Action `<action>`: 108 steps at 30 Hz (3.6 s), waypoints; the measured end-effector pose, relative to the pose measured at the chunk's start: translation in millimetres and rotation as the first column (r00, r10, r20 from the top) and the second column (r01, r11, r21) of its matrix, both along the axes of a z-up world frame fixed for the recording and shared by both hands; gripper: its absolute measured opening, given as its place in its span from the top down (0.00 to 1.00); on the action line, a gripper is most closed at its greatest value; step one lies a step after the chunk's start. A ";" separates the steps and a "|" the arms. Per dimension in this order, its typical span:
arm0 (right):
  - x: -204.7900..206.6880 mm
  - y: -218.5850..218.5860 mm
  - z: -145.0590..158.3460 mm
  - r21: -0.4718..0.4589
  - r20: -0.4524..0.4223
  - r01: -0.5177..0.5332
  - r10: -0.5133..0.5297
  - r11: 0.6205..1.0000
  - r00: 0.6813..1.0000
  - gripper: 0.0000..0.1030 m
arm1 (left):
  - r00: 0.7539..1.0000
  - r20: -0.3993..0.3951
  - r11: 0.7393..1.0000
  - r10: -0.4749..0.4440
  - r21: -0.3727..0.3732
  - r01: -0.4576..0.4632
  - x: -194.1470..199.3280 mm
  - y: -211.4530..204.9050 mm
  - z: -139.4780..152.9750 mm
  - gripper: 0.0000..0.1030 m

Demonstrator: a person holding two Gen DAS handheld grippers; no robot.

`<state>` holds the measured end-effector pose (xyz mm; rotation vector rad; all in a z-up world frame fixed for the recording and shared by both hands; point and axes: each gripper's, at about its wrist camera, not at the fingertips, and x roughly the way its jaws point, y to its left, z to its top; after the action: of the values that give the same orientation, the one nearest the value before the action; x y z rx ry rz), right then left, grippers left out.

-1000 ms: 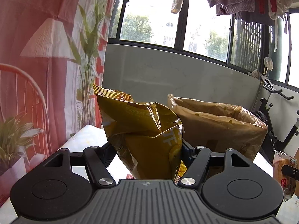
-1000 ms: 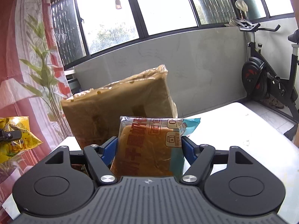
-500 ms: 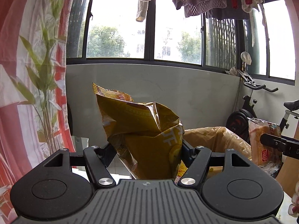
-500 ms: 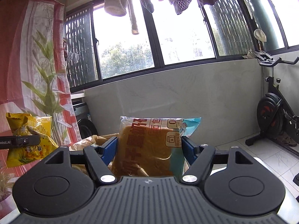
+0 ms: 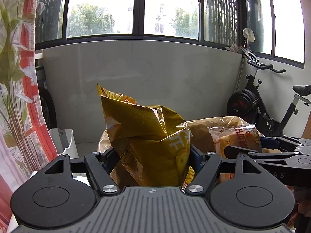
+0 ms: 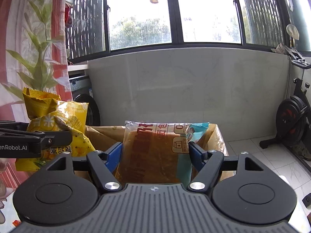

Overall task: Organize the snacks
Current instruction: 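Lift both bags and drop them into the lined cardboard box, then grasp the red-green snack bag with the left gripper while the right grasps the orange biscuit pack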

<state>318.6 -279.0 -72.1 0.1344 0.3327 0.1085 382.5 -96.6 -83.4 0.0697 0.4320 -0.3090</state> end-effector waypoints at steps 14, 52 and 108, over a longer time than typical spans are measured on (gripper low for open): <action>-56.2 -20.2 5.7 0.104 0.016 0.005 -0.006 0.995 1.000 0.21 | 0.998 -0.049 0.997 0.029 -0.075 -0.033 -32.7 41.1 7.3 0.20; -219.8 -22.8 -125.8 0.107 -0.103 0.126 -0.115 0.986 0.988 0.31 | 0.919 -0.344 0.953 0.190 -0.160 -0.257 -162.1 114.4 -97.8 0.21; -209.7 -7.9 -161.5 0.031 -0.313 0.077 -0.064 0.997 0.948 0.56 | 0.827 -0.563 0.952 0.006 -0.250 -0.177 -162.8 93.0 -175.3 0.22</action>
<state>108.9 -287.0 -233.6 0.2069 0.6410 0.0228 219.7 -3.6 -258.7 -0.3449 0.9665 -0.2913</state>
